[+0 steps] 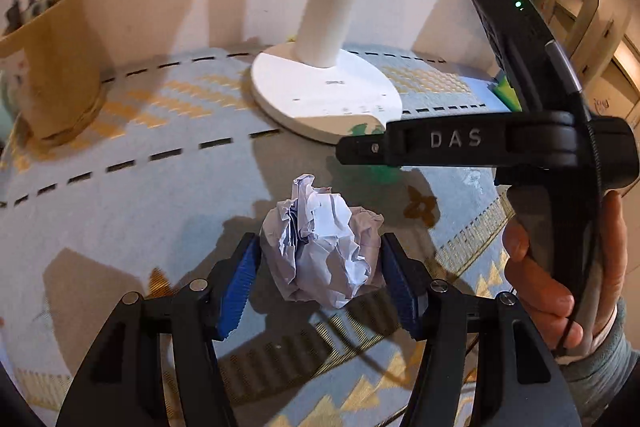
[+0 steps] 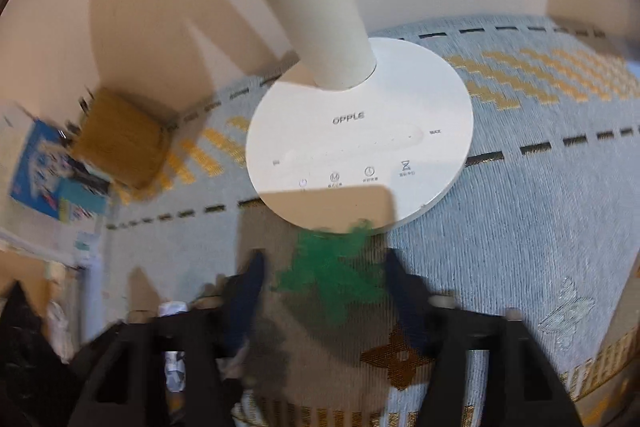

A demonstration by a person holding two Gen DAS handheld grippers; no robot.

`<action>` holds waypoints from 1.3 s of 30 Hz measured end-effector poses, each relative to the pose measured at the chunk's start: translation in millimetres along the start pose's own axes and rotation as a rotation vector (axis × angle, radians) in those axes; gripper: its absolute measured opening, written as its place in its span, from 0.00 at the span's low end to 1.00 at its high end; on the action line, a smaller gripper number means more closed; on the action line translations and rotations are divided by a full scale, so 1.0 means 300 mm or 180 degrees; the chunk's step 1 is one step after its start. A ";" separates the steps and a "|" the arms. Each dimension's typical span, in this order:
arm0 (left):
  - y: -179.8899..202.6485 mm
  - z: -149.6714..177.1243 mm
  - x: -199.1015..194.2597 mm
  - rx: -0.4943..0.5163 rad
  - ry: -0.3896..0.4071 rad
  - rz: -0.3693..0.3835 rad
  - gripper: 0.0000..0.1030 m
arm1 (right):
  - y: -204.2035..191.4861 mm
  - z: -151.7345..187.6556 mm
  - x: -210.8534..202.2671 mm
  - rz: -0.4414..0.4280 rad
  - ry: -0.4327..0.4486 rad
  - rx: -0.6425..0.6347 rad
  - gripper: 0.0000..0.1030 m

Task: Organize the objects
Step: 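Grasp the crumpled white paper ball with the left tool while the right tool grasps the green plastic figure, then carry the paper ball and green figure into the amber bowl and open both tools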

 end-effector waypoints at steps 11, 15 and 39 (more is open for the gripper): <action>0.131 -0.027 -0.129 0.0081 0.0283 0.0136 0.57 | 0.035 0.080 -0.217 -0.0093 0.0235 0.0060 0.35; 0.219 -0.037 -0.194 0.0135 0.0393 0.0279 0.57 | 0.076 0.118 -0.352 -0.0096 0.0379 0.0136 0.35; 1.075 -0.231 -0.126 0.0792 0.0402 0.1312 0.57 | 0.752 0.138 -1.240 0.0727 0.1850 0.1170 0.35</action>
Point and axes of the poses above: each gripper's, at about its wrist camera, not at the fingertips, and x roughly the way its jaws point, y to its right, z to its underside, the point moved 8 cm from there along x, roughly the way its jaws point, and after that the axes turned 12 degrees about y, right-handed, at the moved point
